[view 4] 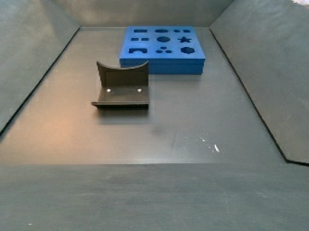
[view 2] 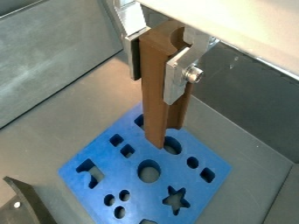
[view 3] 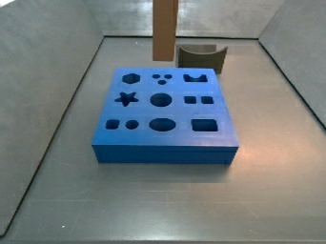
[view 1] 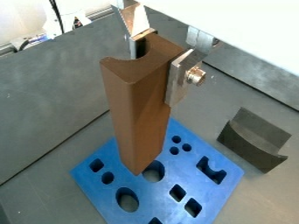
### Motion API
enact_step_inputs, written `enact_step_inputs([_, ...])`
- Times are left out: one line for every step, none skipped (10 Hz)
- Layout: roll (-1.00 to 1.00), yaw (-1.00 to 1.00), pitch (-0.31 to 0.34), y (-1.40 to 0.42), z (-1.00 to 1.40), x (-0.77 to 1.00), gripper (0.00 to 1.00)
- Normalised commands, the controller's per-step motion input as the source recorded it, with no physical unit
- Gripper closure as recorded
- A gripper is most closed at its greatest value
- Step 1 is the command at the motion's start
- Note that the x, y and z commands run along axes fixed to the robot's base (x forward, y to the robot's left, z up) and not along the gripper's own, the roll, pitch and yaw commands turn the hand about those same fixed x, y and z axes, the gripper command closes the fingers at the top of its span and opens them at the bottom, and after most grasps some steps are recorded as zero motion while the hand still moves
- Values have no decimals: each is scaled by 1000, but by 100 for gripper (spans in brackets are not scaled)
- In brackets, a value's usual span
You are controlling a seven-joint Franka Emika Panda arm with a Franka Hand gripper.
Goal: Insert the arch object.
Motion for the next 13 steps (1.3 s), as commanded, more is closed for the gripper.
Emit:
enact_step_inputs([0, -694, 60, 183, -63, 174, 100])
enact_step_inputs([0, -937, 10, 86, -106, 77, 100])
enact_step_inputs([0, -951, 1, 63, -91, 71, 100])
enact_step_inputs([0, -954, 0, 60, -77, 80, 100])
enact_step_inputs([0, -954, 0, 60, -83, 77, 100])
enact_step_inputs([0, -954, 0, 60, -80, 80, 100])
enact_step_inputs([0, -949, 1, 74, -97, 71, 100])
enact_step_inputs([0, -763, 43, 274, -214, 63, 100])
enact_step_inputs([0, -426, 11, 594, -214, 26, 100])
enact_step_inputs([0, -203, 0, 814, -243, 74, 100])
enact_step_inputs([-27, 0, -10, 977, -217, 126, 100])
enact_step_inputs([-81, 0, -36, 1000, -206, 149, 100])
enact_step_inputs([-111, 0, -34, 1000, -231, 197, 100])
